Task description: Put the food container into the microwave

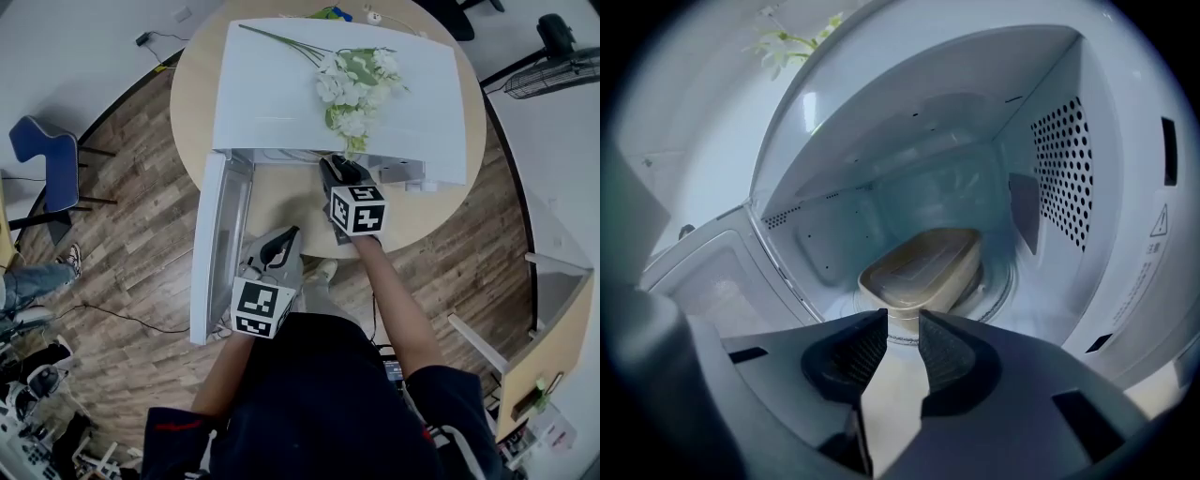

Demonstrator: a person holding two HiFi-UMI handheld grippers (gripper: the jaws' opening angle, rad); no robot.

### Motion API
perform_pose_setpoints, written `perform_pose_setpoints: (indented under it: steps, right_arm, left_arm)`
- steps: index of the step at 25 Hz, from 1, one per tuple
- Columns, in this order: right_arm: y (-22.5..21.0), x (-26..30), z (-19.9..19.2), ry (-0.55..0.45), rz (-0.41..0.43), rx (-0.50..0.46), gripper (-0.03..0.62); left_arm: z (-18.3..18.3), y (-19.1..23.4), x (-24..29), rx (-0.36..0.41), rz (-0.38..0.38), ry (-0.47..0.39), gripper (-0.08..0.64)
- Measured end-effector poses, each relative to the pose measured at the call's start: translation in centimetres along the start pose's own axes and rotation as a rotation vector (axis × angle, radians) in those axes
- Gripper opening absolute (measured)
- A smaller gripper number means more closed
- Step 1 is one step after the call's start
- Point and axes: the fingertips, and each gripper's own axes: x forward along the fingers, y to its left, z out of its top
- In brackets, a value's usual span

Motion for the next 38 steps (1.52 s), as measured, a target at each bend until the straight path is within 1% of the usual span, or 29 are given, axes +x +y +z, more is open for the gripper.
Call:
perform_pose_setpoints:
  steps: [5,8,15,20,22,26,28,34,38]
  right_arm:
    - [0.1,-0.5,0.2,0.0,0.002,0.004,0.104]
    - [0.3,-1.2,0.5,0.0,-0.004,-0.018,0.074]
    - [1.7,-4.4,1.5,-0.009,0.019,-0.064,0.026]
    - [3.0,-7.0,2.4,-0.023,0.039,-0.071,0.012]
    - [3.2,-8.2,3.3,-0.051,0.036,-0.076,0.012]
    - [3.6,-11.4,5.5,-0.142,0.031,-0.061,0.011]
    - [4.2,-13.2,6.8,-0.182,0.032,-0.074,0.011]
    - [6.3,-18.5,11.6,-0.308,0.058,-0.117,0.011]
    - [6.9,-21.6,13.7,-0.376,0.059,-0.129,0.011]
  left_arm:
    - [0.6,-0.2,0.0,-0.007,-0.005,-0.011,0.015]
    - [1.4,-0.4,0.0,0.0,-0.019,-0.032,0.015]
    - [4.5,-0.6,-0.8,0.055,0.003,-0.088,0.015]
    - [6.4,-0.7,-1.9,0.116,0.018,-0.117,0.015]
    - [7.2,-0.8,-2.1,0.122,0.024,-0.135,0.015]
    - [8.0,-1.1,-2.8,0.149,0.031,-0.161,0.015]
    - [8.8,-1.3,-3.5,0.16,0.033,-0.183,0.015]
    - [12.5,-1.5,-5.9,0.186,0.044,-0.259,0.015]
    - [14.7,-2.4,-7.2,0.208,0.053,-0.307,0.015]
